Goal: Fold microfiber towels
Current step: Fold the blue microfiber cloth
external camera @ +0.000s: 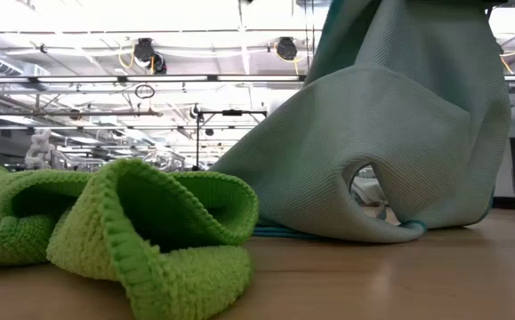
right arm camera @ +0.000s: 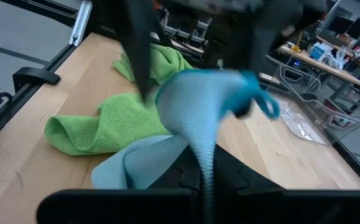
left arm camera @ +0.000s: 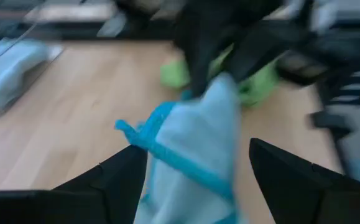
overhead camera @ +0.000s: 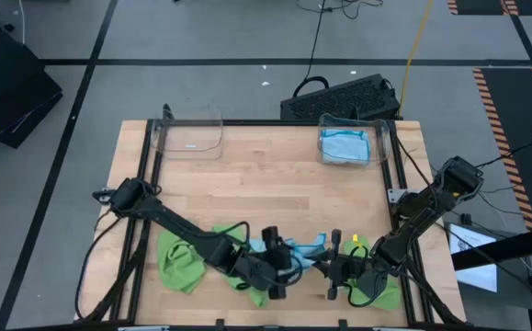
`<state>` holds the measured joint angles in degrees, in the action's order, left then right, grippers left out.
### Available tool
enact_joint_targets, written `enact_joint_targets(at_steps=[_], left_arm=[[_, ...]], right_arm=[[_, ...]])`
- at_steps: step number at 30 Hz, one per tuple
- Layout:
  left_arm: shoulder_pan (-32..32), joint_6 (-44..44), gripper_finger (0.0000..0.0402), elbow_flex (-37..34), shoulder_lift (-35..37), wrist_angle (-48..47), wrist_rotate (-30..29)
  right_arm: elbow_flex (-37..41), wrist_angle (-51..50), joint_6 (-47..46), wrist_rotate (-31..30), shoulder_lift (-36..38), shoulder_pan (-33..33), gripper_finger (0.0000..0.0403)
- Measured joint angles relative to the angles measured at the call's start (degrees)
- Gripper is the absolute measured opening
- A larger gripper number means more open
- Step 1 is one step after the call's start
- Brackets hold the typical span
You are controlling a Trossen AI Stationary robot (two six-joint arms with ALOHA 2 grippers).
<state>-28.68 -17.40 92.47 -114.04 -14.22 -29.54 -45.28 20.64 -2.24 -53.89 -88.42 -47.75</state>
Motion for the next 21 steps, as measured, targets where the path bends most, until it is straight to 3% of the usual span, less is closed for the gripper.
enact_joint_targets(at_steps=[5,13,17,21], left_arm=[[-0.8,3.6,0.0244,0.0,0.0,6.6,2.0],[-0.6,5.2,0.0182,0.0,0.0,7.5,-5.4],[-1.4,8.0,0.0123,0.0,0.0,8.1,-6.7],[-2.3,11.6,0.0037,0.0,0.0,8.8,-6.8]], right_arm=[[0.0,0.0,0.0,0.0,0.0,0.0,0.0004],[0.0,-0.4,-0.1,0.1,0.0,0.0,0.0004],[0.0,-0.9,-0.1,0.2,0.0,0.0,0.0004],[0.0,-0.9,-0.1,2.6,0.0,0.1,0.0004]])
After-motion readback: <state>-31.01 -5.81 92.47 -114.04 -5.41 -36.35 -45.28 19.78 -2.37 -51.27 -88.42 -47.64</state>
